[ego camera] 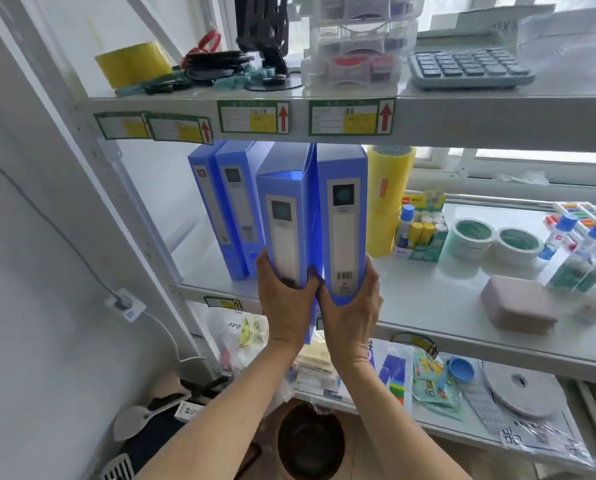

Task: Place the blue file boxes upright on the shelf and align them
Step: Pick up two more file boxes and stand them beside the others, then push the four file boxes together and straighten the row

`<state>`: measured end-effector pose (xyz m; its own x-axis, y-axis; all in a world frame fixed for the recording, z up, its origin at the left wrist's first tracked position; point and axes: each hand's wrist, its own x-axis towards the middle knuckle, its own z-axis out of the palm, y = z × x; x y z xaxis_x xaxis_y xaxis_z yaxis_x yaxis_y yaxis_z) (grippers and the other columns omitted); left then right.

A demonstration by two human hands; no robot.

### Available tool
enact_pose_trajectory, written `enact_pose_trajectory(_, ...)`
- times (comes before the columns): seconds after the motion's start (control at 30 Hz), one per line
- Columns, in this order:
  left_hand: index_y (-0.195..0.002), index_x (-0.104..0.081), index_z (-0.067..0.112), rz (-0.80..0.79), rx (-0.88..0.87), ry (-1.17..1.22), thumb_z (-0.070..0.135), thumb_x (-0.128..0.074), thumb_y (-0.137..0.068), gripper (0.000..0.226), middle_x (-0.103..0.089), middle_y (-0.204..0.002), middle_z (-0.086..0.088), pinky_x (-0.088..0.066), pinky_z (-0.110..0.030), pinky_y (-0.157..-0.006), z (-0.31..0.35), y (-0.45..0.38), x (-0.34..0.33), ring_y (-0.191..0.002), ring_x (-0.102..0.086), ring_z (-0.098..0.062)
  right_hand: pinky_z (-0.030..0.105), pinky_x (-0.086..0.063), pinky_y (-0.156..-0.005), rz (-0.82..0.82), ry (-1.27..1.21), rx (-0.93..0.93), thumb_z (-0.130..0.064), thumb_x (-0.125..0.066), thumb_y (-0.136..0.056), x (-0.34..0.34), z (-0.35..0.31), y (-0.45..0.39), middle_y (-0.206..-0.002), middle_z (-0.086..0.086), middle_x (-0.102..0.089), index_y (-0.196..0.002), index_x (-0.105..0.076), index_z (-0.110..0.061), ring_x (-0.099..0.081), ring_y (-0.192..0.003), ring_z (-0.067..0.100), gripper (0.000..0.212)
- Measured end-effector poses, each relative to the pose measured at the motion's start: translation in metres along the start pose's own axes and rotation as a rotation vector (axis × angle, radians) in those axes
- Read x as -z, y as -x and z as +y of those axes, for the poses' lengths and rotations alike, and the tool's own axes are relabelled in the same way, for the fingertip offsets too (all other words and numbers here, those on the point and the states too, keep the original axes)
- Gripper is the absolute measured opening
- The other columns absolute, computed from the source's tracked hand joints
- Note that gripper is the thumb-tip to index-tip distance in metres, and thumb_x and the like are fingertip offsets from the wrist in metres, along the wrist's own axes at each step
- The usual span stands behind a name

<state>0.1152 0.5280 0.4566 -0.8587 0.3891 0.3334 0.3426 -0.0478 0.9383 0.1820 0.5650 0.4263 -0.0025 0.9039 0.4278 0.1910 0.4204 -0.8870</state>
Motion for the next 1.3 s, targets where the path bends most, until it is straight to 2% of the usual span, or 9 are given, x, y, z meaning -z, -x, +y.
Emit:
enact_pose_trajectory(0.2,-0.135,-0.039,0.020,-0.033,-0.034,-0.045,0.035,-0.075,-0.071,0.074,-0.055,-0.129,-0.001,-0.048,-0.029,-0.095,-0.029,-0.056,-0.026,-0.120,-0.054,-0.020,0.050,-0.049,-0.093,-0.005,0.012,0.012,-0.036,-0.082,-0.076,-0.048,0.022,-0.038,-0.130,0.002,-0.057,-0.140,-0.038,-0.020,-0.056,-0.111,0.020,0.080)
enact_pose_trajectory(0.33,-0.132,-0.037,0.024,-0.088,-0.019,-0.018,0.045,-0.071,-0.071,0.073,-0.056,-0.128,0.000,-0.054,-0.041,-0.094,-0.047,-0.078,-0.035,-0.118,-0.057,-0.021,0.042,-0.053,-0.094,0.006,-0.007,0.024,-0.033,-0.081,-0.078,-0.070,0.033,-0.046,-0.134,0.001,-0.055,-0.140,-0.036,-0.023,-0.054,-0.117,0.014,0.078)
enact_pose_trajectory(0.43,-0.131,-0.039,0.025,-0.139,-0.028,-0.001,0.040,-0.074,-0.073,0.069,-0.057,-0.125,0.003,-0.054,-0.031,-0.092,-0.056,-0.084,-0.036,-0.114,-0.058,-0.017,0.037,-0.055,-0.092,-0.004,0.021,-0.003,-0.028,-0.082,-0.079,-0.077,0.044,-0.044,-0.140,0.002,-0.052,-0.142,-0.035,-0.023,-0.054,-0.122,0.014,0.079)
enact_pose_trajectory(0.6,-0.138,-0.035,0.024,-0.290,-0.029,0.024,0.028,-0.077,-0.076,0.075,-0.053,-0.125,0.008,-0.045,-0.001,-0.080,-0.068,-0.087,-0.028,-0.108,-0.054,0.009,0.042,-0.057,-0.088,-0.035,0.109,-0.056,-0.028,-0.084,-0.076,-0.080,0.056,-0.042,-0.141,0.007,-0.048,-0.146,-0.035,-0.014,-0.054,-0.123,0.023,0.087)
enact_pose_trajectory(0.73,-0.142,-0.032,0.020,-0.403,0.000,-0.050,0.026,-0.076,-0.073,0.082,-0.047,-0.134,0.001,-0.045,-0.013,-0.096,-0.088,-0.079,-0.018,-0.120,-0.052,-0.009,0.034,-0.053,-0.072,-0.102,0.193,-0.183,-0.036,-0.082,-0.075,-0.077,0.061,-0.029,-0.137,0.000,-0.053,-0.148,-0.030,-0.025,-0.061,-0.110,0.025,0.091)
enact_pose_trajectory(0.87,-0.136,-0.035,0.017,-0.417,0.109,-0.126,0.029,-0.077,-0.074,0.076,-0.054,-0.125,-0.003,-0.050,-0.041,-0.097,-0.102,-0.079,-0.015,-0.116,-0.057,-0.022,0.030,-0.048,-0.070,-0.127,0.190,-0.247,-0.035,-0.079,-0.077,-0.080,0.058,-0.026,-0.118,-0.003,-0.064,-0.143,-0.032,-0.030,-0.065,-0.092,0.028,0.081)
enact_pose_trajectory(1.07,-0.139,-0.033,0.018,-0.434,0.129,-0.123,0.027,-0.077,-0.076,0.078,-0.053,-0.127,0.009,-0.048,-0.033,-0.098,-0.095,-0.098,-0.027,-0.119,-0.055,-0.015,0.024,-0.045,-0.072,-0.152,0.153,-0.232,-0.029,-0.078,-0.078,-0.096,0.053,-0.027,-0.118,-0.004,-0.064,-0.139,-0.038,-0.026,-0.059,-0.087,0.019,0.073)
enact_pose_trajectory(1.17,-0.143,-0.030,0.017,-0.421,0.170,-0.076,0.032,-0.080,-0.073,0.087,-0.056,-0.135,0.000,-0.051,-0.043,-0.100,-0.100,-0.106,-0.031,-0.122,-0.057,-0.018,0.024,-0.046,-0.073,-0.148,0.151,-0.228,-0.030,-0.079,-0.077,-0.104,0.055,-0.031,-0.119,-0.003,-0.064,-0.138,-0.038,-0.024,-0.063,-0.093,0.022,0.073)
enact_pose_trajectory(1.3,-0.148,-0.023,0.013,-0.440,0.216,-0.060,0.020,-0.077,-0.078,0.088,-0.055,-0.136,-0.004,-0.051,-0.036,-0.099,-0.097,-0.111,-0.033,-0.120,-0.058,-0.019,0.025,-0.047,-0.074,-0.160,0.139,-0.234,-0.030,-0.080,-0.076,-0.112,0.055,-0.038,-0.115,-0.011,-0.061,-0.139,-0.037,-0.026,-0.058,-0.089,0.012,0.076)
